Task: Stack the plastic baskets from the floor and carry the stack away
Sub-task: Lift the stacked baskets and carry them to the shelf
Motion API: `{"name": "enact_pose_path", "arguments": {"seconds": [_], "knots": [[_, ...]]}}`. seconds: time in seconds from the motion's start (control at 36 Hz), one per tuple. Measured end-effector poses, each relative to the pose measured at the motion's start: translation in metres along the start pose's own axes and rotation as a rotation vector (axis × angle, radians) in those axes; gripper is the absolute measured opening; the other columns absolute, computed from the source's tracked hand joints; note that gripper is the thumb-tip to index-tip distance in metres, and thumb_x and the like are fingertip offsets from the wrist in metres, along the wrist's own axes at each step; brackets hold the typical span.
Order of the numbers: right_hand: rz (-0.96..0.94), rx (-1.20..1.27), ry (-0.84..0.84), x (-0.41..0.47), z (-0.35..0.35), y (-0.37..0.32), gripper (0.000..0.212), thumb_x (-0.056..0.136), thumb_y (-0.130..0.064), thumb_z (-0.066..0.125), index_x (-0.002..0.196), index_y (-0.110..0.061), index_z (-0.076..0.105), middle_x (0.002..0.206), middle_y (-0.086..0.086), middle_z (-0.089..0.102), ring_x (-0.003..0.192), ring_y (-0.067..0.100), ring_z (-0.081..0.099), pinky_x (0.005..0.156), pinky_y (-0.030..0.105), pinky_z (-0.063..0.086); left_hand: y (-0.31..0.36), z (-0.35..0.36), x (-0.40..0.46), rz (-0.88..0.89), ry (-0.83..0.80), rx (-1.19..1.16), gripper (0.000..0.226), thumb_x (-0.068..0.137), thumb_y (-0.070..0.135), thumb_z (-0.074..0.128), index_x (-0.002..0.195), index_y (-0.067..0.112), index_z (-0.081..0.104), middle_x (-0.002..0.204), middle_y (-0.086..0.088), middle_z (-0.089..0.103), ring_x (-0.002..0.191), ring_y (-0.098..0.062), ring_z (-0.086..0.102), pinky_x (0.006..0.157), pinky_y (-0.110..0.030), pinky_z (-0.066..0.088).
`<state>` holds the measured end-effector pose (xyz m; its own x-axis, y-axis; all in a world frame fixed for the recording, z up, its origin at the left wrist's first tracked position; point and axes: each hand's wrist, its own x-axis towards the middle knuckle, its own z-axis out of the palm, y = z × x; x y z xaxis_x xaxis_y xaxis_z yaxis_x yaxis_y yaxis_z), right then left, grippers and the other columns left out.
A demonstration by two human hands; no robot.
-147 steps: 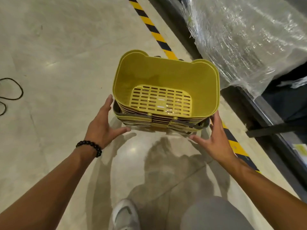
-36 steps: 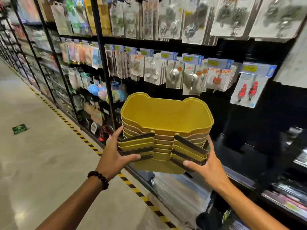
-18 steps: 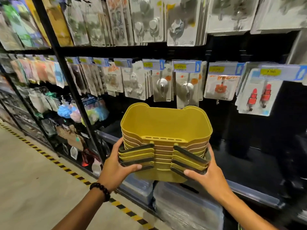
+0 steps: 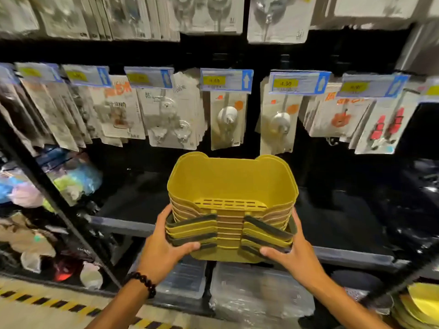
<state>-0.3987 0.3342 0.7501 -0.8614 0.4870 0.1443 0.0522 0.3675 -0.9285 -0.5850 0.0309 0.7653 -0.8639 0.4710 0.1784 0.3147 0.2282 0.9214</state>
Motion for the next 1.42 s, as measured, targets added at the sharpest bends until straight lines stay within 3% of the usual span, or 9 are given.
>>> {"name": "enact_pose_path", "arguments": {"seconds": [0.08, 0.31, 0.47, 0.61, 0.75, 0.86, 1.0, 1.17, 1.42], "knots": [[0.030, 0.008, 0.029, 0.003, 0.018, 0.005, 0.128, 0.071, -0.048, 0.098, 0.158, -0.065, 0.006, 0.148, -0.028, 0.056, 0.128, -0.004, 0.060, 0.088, 0.004, 0.050, -0.020, -0.007, 0.023, -0.002, -0.060, -0.018, 0.115, 0.054, 0.052, 0.097, 0.146, 0.061, 0.029, 0.123, 0.028, 0.066, 0.110, 0.002, 0.065, 0.081, -0.012, 0.054], [0.060, -0.047, 0.084, 0.034, 0.041, 0.023, 0.126, 0.073, -0.047, 0.097, 0.160, -0.062, 0.007, 0.149, -0.027, 0.055, 0.130, -0.002, 0.060, 0.093, 0.012, 0.053, -0.061, -0.002, 0.076, -0.025, -0.136, -0.056, 0.114, 0.051, 0.051, 0.097, 0.141, 0.067, 0.029, 0.121, 0.036, 0.061, 0.108, 0.008, 0.062, 0.089, -0.029, 0.052], [0.070, -0.073, 0.111, 0.076, 0.043, 0.044, 0.124, 0.074, -0.050, 0.096, 0.159, -0.063, 0.007, 0.146, -0.028, 0.057, 0.127, -0.006, 0.060, 0.089, 0.002, 0.047, -0.085, 0.014, 0.124, -0.021, -0.132, -0.048, 0.111, 0.054, 0.037, 0.099, 0.131, 0.076, 0.029, 0.116, 0.040, 0.061, 0.104, 0.014, 0.061, 0.075, -0.009, 0.051], [0.052, -0.082, 0.127, 0.116, 0.046, 0.060, 0.123, 0.074, -0.049, 0.095, 0.159, -0.063, 0.007, 0.147, -0.029, 0.056, 0.127, -0.008, 0.058, 0.089, 0.002, 0.046, -0.098, 0.023, 0.161, 0.000, -0.124, -0.068, 0.108, 0.053, 0.045, 0.097, 0.133, 0.073, 0.030, 0.118, 0.039, 0.062, 0.104, 0.014, 0.062, 0.078, -0.008, 0.049], [0.055, -0.079, 0.114, 0.151, 0.053, 0.079, 0.122, 0.075, -0.050, 0.095, 0.159, -0.064, 0.008, 0.147, -0.029, 0.056, 0.128, -0.007, 0.058, 0.089, 0.002, 0.047, -0.118, 0.031, 0.191, -0.002, -0.121, -0.067, 0.109, 0.055, 0.043, 0.098, 0.134, 0.073, 0.029, 0.120, 0.040, 0.060, 0.107, 0.013, 0.061, 0.086, -0.022, 0.051], [0.055, -0.089, 0.115, 0.172, 0.058, 0.098, 0.123, 0.074, -0.054, 0.094, 0.158, -0.064, 0.006, 0.146, -0.035, 0.053, 0.128, -0.011, 0.056, 0.086, 0.000, 0.045, -0.134, 0.037, 0.207, -0.022, -0.119, -0.061, 0.109, 0.048, 0.060, 0.092, 0.134, 0.074, 0.027, 0.119, 0.042, 0.058, 0.107, 0.013, 0.060, 0.081, -0.015, 0.050], [0.054, -0.096, 0.108, 0.187, 0.065, 0.118, 0.120, 0.075, -0.056, 0.092, 0.157, -0.065, 0.006, 0.145, -0.038, 0.051, 0.127, -0.013, 0.055, 0.085, -0.001, 0.045, -0.156, 0.046, 0.220, -0.021, -0.117, -0.049, 0.108, 0.055, 0.048, 0.097, 0.133, 0.073, 0.026, 0.118, 0.040, 0.060, 0.106, 0.012, 0.061, 0.085, -0.020, 0.051], [0.093, -0.098, 0.101, 0.196, 0.069, 0.136, 0.122, 0.075, -0.055, 0.093, 0.160, -0.060, 0.006, 0.148, -0.034, 0.051, 0.129, -0.008, 0.056, 0.087, 0.003, 0.048, -0.171, 0.057, 0.230, -0.004, -0.120, -0.047, 0.108, 0.057, 0.048, 0.096, 0.134, 0.071, 0.024, 0.120, 0.039, 0.059, 0.108, 0.012, 0.060, 0.076, -0.005, 0.049], [0.151, -0.059, 0.047, 0.195, 0.066, 0.122, 0.124, 0.075, -0.053, 0.094, 0.155, -0.068, 0.001, 0.148, -0.038, 0.047, 0.131, -0.009, 0.054, 0.085, 0.004, 0.049, -0.157, 0.055, 0.224, -0.076, -0.150, -0.005, 0.115, 0.058, 0.058, 0.093, 0.138, 0.075, 0.012, 0.121, 0.046, 0.054, 0.109, 0.016, 0.057, 0.085, -0.013, 0.050]]}}
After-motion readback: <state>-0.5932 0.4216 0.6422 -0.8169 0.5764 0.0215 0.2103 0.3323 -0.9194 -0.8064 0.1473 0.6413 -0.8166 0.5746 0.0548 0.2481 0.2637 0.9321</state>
